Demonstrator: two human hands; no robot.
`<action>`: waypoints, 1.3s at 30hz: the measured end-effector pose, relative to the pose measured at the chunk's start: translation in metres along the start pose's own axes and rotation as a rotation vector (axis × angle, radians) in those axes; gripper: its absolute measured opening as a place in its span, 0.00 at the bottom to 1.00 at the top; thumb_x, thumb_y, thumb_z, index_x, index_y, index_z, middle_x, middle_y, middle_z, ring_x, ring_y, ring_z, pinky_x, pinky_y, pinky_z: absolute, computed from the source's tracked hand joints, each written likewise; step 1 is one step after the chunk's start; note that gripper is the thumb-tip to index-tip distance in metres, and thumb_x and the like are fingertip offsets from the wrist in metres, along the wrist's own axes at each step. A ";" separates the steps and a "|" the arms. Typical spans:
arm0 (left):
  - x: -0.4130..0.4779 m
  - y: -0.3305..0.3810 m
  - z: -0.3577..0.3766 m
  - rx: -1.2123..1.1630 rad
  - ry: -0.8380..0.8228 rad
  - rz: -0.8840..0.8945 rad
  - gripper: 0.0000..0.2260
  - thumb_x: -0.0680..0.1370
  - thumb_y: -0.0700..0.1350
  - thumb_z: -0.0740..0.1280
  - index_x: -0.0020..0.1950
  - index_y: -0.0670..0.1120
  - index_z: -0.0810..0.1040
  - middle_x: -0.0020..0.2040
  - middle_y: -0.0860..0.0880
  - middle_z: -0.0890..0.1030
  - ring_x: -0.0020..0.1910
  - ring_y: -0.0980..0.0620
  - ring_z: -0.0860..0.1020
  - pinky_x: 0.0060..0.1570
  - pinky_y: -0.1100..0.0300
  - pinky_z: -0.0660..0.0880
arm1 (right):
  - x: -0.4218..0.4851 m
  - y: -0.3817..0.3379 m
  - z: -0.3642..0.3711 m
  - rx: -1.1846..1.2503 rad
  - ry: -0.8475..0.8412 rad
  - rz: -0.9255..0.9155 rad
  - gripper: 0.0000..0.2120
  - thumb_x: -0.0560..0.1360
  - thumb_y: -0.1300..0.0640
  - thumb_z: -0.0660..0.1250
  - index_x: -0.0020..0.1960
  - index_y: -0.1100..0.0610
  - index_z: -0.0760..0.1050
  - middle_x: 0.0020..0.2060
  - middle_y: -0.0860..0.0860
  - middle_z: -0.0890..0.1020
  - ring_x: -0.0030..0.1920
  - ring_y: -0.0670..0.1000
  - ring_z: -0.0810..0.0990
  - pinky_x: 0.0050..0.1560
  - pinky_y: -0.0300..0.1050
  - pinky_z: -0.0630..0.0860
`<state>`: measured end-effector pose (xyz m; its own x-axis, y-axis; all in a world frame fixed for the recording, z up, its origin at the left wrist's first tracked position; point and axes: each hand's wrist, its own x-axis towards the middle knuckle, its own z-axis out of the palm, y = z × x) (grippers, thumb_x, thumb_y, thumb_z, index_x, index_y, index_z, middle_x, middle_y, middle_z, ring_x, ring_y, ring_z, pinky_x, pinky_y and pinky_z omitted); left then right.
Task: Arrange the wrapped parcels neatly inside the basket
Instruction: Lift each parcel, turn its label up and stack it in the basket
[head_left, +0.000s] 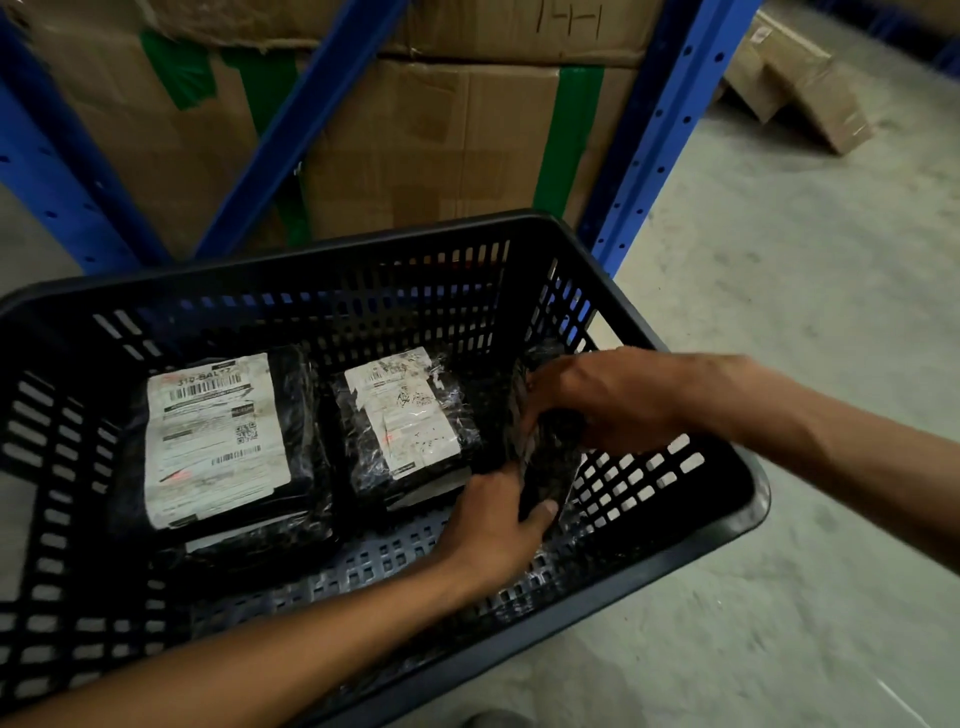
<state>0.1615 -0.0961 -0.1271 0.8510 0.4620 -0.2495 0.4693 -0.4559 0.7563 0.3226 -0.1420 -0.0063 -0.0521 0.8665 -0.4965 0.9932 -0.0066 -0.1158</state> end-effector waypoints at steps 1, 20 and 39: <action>-0.005 0.002 -0.009 -0.018 -0.017 0.008 0.11 0.75 0.52 0.68 0.52 0.47 0.81 0.43 0.48 0.85 0.40 0.51 0.83 0.38 0.58 0.79 | -0.002 -0.001 -0.009 0.096 -0.021 0.003 0.21 0.75 0.61 0.66 0.65 0.46 0.76 0.61 0.46 0.81 0.61 0.49 0.79 0.62 0.48 0.77; -0.033 -0.005 -0.131 -0.883 0.334 -0.331 0.32 0.70 0.39 0.78 0.72 0.46 0.71 0.56 0.47 0.86 0.52 0.49 0.85 0.55 0.51 0.81 | 0.044 -0.003 -0.007 1.862 0.315 0.691 0.15 0.75 0.44 0.69 0.40 0.55 0.80 0.31 0.53 0.87 0.29 0.53 0.85 0.36 0.47 0.82; -0.011 -0.001 -0.092 -0.545 0.522 -0.377 0.30 0.82 0.47 0.62 0.82 0.48 0.54 0.77 0.50 0.68 0.73 0.51 0.69 0.73 0.58 0.66 | 0.080 -0.034 0.051 1.815 0.567 0.447 0.10 0.82 0.55 0.61 0.61 0.52 0.78 0.49 0.52 0.88 0.48 0.53 0.88 0.38 0.48 0.84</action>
<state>0.1298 -0.0306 -0.0694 0.3792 0.8631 -0.3337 0.4066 0.1685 0.8979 0.2795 -0.0978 -0.0866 0.5338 0.6888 -0.4905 -0.3629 -0.3373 -0.8686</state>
